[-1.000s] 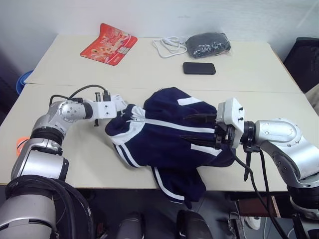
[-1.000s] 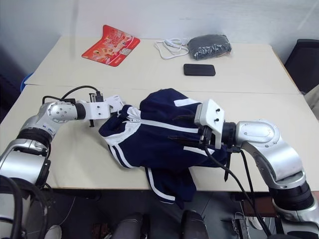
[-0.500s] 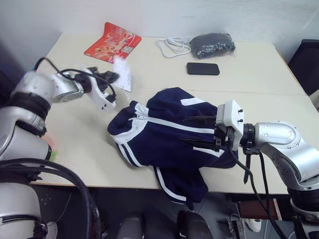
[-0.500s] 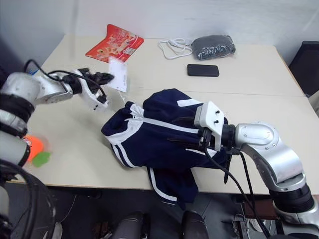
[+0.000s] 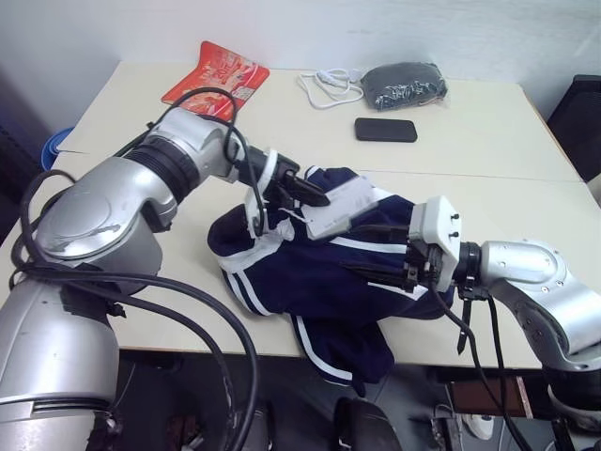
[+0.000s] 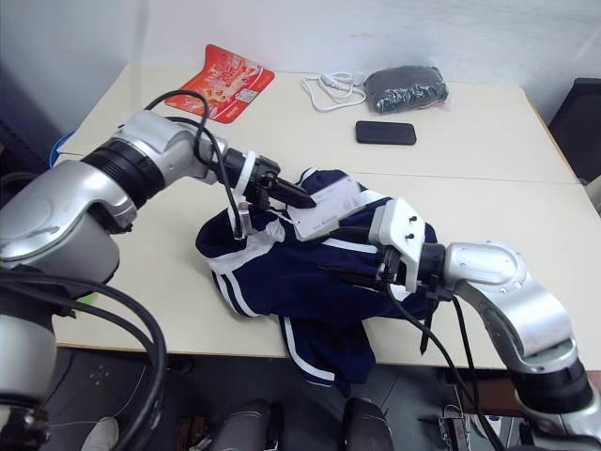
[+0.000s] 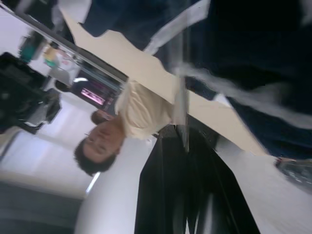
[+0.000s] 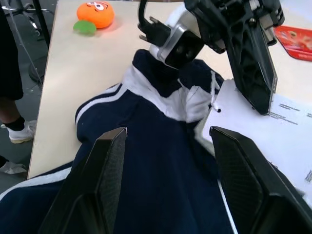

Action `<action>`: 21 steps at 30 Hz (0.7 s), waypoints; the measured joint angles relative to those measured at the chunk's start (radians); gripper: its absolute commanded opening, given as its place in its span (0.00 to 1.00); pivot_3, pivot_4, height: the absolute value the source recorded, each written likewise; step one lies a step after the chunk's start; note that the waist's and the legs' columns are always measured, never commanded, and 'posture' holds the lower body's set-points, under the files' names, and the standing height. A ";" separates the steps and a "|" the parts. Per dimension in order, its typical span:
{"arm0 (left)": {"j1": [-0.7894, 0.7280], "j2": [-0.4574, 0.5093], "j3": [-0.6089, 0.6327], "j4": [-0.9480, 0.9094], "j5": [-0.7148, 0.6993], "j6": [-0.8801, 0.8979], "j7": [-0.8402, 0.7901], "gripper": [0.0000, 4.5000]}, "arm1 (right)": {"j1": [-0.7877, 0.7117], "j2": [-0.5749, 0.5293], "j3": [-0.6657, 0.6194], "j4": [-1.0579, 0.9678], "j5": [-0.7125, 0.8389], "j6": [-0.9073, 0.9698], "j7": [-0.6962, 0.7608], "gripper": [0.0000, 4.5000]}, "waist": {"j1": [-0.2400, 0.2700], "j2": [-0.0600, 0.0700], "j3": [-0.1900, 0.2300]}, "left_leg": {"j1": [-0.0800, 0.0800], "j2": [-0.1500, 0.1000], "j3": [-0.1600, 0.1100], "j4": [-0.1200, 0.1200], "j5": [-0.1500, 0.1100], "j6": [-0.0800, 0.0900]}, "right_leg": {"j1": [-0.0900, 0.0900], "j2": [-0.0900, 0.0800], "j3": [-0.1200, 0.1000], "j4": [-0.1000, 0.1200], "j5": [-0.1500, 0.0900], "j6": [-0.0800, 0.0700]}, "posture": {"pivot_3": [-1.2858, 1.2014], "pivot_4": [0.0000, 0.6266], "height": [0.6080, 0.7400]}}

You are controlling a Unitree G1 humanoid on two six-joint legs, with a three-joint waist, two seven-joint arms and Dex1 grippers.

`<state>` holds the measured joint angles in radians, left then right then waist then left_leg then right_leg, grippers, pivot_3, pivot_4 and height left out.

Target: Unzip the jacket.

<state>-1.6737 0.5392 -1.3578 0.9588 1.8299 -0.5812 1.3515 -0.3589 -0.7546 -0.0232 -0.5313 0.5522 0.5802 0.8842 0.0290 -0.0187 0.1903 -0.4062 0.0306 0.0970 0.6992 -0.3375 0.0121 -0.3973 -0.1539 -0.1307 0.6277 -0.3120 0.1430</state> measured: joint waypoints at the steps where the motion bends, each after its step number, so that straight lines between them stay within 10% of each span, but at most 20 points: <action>1: 0.000 -0.011 -0.005 -0.001 0.000 0.001 0.010 0.01 | 0.015 -0.005 -0.013 -0.013 0.001 0.009 -0.008 0.63 | 0.000 0.000 0.000 | 0.000 0.000 0.000 0.000 0.000 0.000 | 0.000 0.000 0.000 0.000 0.000 0.000 | 0.52 0.24 1.00; 10: 0.004 -0.051 -0.036 0.106 -0.060 -0.145 -0.011 0.56 | 0.060 -0.006 -0.064 -0.070 0.027 0.037 -0.063 0.63 | -0.004 0.000 0.000 | 0.000 0.000 0.000 0.000 0.000 0.000 | 0.000 0.000 0.000 0.000 0.000 0.000 | 0.52 0.24 1.00; 21: 0.092 0.211 0.256 0.243 -0.498 -0.597 -0.421 0.56 | -0.032 -0.024 0.001 0.023 -0.013 0.004 0.003 0.63 | -0.007 0.000 0.000 | 0.000 0.000 0.000 0.001 0.000 0.000 | 0.000 0.000 0.000 0.000 0.000 0.000 | 0.52 0.24 1.00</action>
<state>-1.5818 0.7500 -1.1021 1.2015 1.3320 -1.1782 0.9307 -0.3906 -0.7787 -0.0223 -0.5087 0.5388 0.5838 0.8869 0.0218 -0.0189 0.1902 -0.4060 0.0302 0.0972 0.7007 -0.3375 0.0124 -0.3975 -0.1544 -0.1309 0.6279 -0.3120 0.1430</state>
